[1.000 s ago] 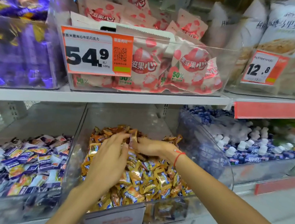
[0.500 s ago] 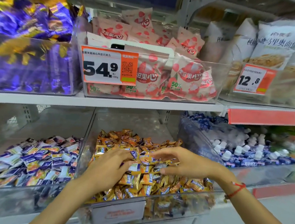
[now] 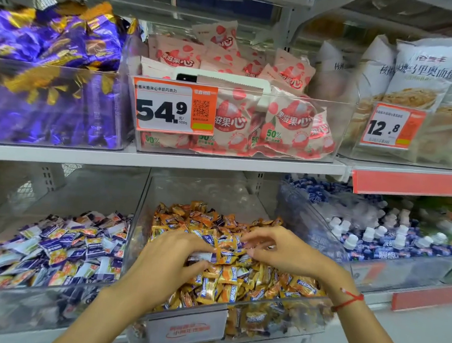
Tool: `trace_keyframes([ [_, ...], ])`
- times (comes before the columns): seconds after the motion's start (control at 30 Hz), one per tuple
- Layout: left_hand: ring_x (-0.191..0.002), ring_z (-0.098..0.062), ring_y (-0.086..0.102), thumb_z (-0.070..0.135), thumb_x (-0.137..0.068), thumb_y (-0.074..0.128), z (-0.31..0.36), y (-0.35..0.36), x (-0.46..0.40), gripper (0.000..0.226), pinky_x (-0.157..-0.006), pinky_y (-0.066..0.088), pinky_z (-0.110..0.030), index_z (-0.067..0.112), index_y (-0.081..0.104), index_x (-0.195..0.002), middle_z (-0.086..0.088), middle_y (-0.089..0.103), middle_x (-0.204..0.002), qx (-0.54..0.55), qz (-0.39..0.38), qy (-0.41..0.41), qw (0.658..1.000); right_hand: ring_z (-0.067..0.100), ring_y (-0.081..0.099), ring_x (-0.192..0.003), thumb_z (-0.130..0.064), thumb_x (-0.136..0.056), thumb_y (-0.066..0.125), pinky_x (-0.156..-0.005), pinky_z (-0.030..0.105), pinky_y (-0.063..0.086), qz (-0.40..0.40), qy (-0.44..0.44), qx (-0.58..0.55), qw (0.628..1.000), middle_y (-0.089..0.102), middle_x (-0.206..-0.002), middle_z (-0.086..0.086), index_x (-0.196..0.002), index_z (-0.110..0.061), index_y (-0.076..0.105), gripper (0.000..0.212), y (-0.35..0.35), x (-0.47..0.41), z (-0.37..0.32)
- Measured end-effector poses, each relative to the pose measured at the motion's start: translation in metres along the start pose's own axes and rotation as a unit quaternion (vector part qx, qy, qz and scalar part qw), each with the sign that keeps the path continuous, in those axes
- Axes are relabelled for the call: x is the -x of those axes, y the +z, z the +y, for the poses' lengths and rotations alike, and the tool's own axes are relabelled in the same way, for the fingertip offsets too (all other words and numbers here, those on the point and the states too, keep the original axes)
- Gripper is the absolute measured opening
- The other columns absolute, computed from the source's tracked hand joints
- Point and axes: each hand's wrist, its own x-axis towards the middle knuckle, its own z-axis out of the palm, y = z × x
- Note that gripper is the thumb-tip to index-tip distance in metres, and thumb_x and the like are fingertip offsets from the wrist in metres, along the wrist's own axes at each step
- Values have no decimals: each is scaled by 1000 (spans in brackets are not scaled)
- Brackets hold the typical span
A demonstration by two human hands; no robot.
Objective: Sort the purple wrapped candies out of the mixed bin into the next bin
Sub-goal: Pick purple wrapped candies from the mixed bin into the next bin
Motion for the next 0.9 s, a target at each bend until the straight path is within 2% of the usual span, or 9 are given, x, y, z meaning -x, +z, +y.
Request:
trace_keyframes([
  [0.13, -80, 1, 65, 47, -97, 43, 8, 4, 6, 37, -69, 42, -9, 38, 54, -132, 14, 72, -93, 106, 45, -54, 992, -3, 62, -105, -25, -80, 78, -97, 23, 47, -45, -1, -30, 999, 72, -107, -12, -97, -25, 77, 17, -3, 14, 7],
  [0.23, -66, -11, 60, 48, -97, 37, 13, 8, 7, 38, -65, 46, -22, 32, 55, -126, 3, 62, -66, 144, 52, -62, 986, -3, 63, -99, -17, -79, 78, -92, 20, 49, -40, -9, -33, 999, 72, -103, -12, -97, -23, 76, 19, -3, 15, 4],
  [0.33, -68, -22, 58, 60, -90, 27, 19, 7, 10, 43, -68, 50, -45, 25, 51, -93, -2, 63, -74, 234, 56, -70, 968, 2, 65, -92, -22, -89, 68, -81, 21, 53, 34, 12, -50, 998, 68, -107, -12, -103, -21, 72, 15, 0, 13, 1],
  [0.4, -71, -17, 57, 58, -91, 26, 21, 7, 12, 37, -64, 47, -41, 26, 44, -85, 5, 61, -76, 263, 54, -87, 959, 7, 60, -105, -27, -95, 58, -83, 20, 49, 52, 44, 16, 998, 61, -125, -8, -120, -21, 65, 26, 5, 7, 1],
  [0.47, -60, -8, 43, 46, -99, 29, 24, 6, 11, 28, -59, 36, -31, 26, 40, -84, 9, 47, -68, 278, 54, -102, 954, 19, 57, -118, -28, -97, 56, -91, 28, 48, -15, 96, 67, 993, 57, -135, 3, -131, -16, 58, 36, 10, -3, 4],
  [0.57, -57, -9, 32, 34, -103, 31, 24, 6, 10, 22, -57, 29, -29, 20, 40, -88, 6, 37, -67, 292, 43, -129, 947, 27, 63, -106, -27, -91, 65, -92, 42, 51, -35, 101, 101, 989, 70, -115, 8, -114, -19, 71, 25, 15, -10, 3],
  [0.67, -66, -20, 47, 34, -102, 33, 23, 7, 8, 19, -66, 43, -33, 25, 45, -91, 1, 53, -80, 319, 27, -139, 937, 16, 65, -96, -27, -90, 67, -87, 40, 53, 38, 61, 114, 991, 72, -105, -3, -107, -24, 75, 19, 15, -10, 2],
  [0.8, -83, -3, 66, 19, -103, 36, 21, 8, 2, 13, -72, 53, -19, 22, 48, -98, 5, 65, -107, 433, 45, -163, 885, 21, 63, -75, -25, -98, 53, -70, 28, 50, 165, 39, -71, 983, 74, -94, 6, -111, -20, 72, 23, 7, -3, -6],
  [0.9, -82, -3, 68, 14, -104, 35, 19, 12, -7, 17, -70, 55, -22, 15, 49, -113, 1, 66, -113, 481, 54, -207, 850, 12, 69, -79, -20, -99, 50, -78, 21, 56, 145, 29, -289, 946, 75, -87, 4, -105, -6, 71, 26, 6, 4, -26],
])
